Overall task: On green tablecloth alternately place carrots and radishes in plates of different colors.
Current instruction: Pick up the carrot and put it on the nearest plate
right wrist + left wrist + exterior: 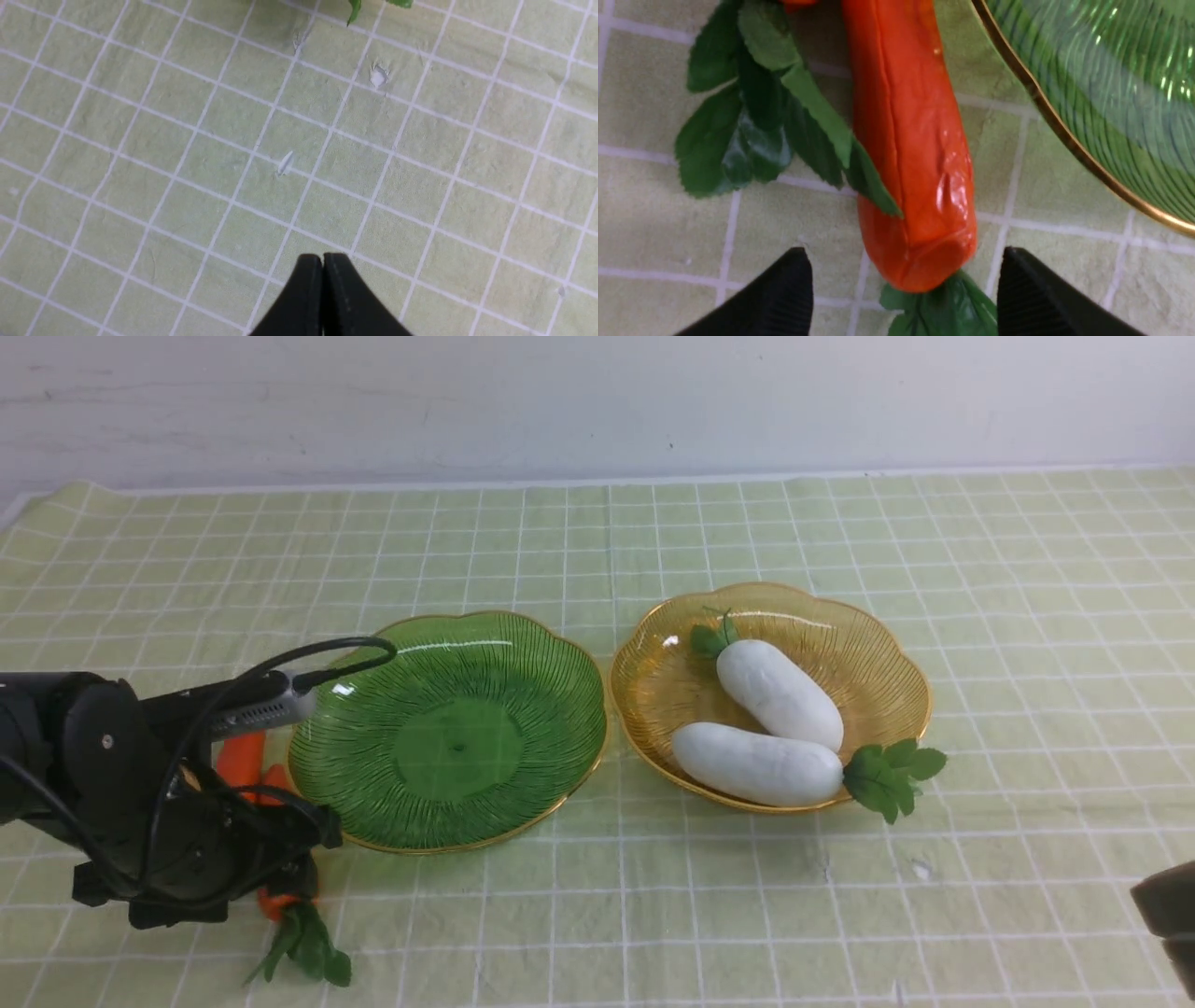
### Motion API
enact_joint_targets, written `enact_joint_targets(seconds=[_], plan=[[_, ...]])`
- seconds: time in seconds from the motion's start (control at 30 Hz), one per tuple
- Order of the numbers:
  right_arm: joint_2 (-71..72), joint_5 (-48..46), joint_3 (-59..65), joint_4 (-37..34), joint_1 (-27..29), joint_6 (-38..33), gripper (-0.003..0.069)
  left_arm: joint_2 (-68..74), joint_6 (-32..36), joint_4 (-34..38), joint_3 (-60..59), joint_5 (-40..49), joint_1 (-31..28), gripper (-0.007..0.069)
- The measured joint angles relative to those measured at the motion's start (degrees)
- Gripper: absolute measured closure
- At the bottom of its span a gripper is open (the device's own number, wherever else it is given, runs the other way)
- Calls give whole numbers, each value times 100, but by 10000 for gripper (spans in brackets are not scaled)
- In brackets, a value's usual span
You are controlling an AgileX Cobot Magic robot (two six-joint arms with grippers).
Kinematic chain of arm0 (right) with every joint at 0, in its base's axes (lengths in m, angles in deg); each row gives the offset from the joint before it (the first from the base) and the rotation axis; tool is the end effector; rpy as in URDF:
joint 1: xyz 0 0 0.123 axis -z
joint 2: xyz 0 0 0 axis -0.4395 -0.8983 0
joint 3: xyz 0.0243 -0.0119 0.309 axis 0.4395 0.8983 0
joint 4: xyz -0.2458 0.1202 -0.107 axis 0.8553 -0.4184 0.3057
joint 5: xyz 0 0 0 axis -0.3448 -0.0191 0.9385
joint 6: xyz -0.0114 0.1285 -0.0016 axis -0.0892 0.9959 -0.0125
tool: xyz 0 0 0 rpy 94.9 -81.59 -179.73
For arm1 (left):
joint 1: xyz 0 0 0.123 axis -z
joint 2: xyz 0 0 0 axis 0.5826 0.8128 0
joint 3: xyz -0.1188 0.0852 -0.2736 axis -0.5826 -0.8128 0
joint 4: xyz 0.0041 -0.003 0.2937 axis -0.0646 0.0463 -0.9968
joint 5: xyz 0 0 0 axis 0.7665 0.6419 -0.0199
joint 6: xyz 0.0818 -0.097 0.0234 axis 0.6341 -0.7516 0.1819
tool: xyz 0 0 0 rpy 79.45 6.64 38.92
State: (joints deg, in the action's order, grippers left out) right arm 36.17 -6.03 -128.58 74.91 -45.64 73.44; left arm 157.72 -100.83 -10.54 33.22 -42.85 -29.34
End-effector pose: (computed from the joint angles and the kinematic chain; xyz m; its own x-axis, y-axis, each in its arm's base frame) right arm 0.1741 0.0736 0.3045 -0.8265 -0.3413 -0.4477 -0.4072 0.9116 0.0568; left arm 0.3097 -0.0389 0.1389 -0.9268 -0.2375 -0.2908 -0.2039 0.9687 -0.1412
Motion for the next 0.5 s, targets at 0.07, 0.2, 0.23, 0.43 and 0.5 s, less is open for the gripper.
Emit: enact_joint_targets(seconds=[0.07,0.2,0.23,0.43,0.5], plan=[[0,15,0,0,0,0,673,142,0,6,2,-156,0,146],[0,22,0,0,0,0,673,399,0,6,6,-423,0,146],[0,22,0,0,0,0,673,422,0,6,6,-424,0,146],[0,22,0,0,0,0,673,486,0,-68,6,-428,0,195],[0,23,0,0,0,0,673,487,6,-222,6,-421,0,282]])
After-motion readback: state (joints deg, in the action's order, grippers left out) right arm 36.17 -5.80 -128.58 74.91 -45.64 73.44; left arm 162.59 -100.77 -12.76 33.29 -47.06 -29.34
